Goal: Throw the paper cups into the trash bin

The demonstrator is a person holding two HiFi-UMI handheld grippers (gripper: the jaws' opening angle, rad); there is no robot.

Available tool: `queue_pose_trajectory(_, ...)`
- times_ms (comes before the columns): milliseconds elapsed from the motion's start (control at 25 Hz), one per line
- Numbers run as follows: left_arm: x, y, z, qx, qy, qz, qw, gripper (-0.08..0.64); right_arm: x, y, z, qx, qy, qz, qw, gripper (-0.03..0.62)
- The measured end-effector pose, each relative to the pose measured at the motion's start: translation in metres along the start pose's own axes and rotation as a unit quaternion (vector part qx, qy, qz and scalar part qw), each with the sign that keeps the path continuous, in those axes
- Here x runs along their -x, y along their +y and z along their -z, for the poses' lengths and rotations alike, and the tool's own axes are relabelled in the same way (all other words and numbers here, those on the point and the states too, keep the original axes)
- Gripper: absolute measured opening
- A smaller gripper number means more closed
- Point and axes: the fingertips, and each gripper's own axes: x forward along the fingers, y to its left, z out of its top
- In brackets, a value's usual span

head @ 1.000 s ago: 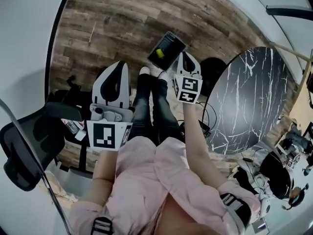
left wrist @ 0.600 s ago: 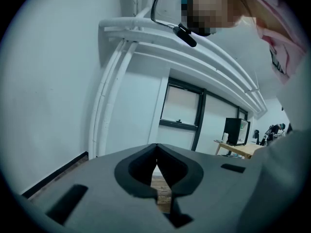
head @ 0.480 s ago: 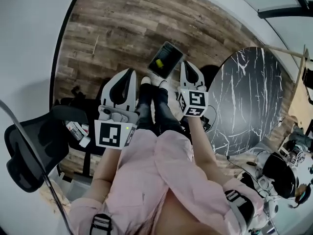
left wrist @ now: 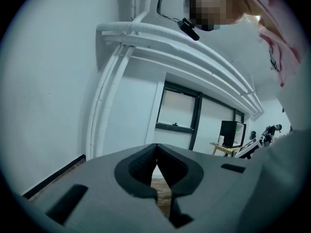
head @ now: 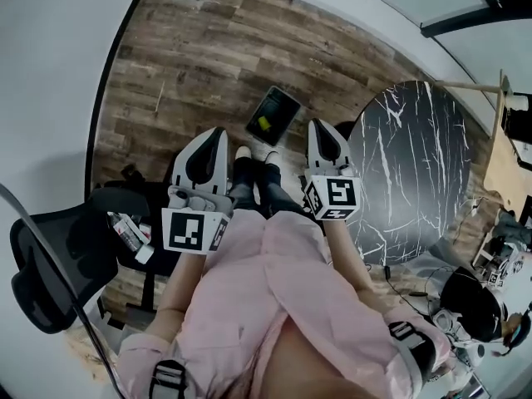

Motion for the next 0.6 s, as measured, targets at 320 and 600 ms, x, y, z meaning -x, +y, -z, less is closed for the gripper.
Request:
queue_pose_trajectory(320,-0.001,-0.02,-0.016,-0.002,-0.022,0.02,0.9996,0.014,0.042,-0.012,-0.048,0.013,-0.066,0.012,0.998,0.031)
queue_pose_trajectory(600,-0.006,-0.036,-0.029,-0.008,-0.036,0.039,0.9986,0.014,0.075,-0.024,-0.064,0.004,-0.1,0.024,0.995,0.031)
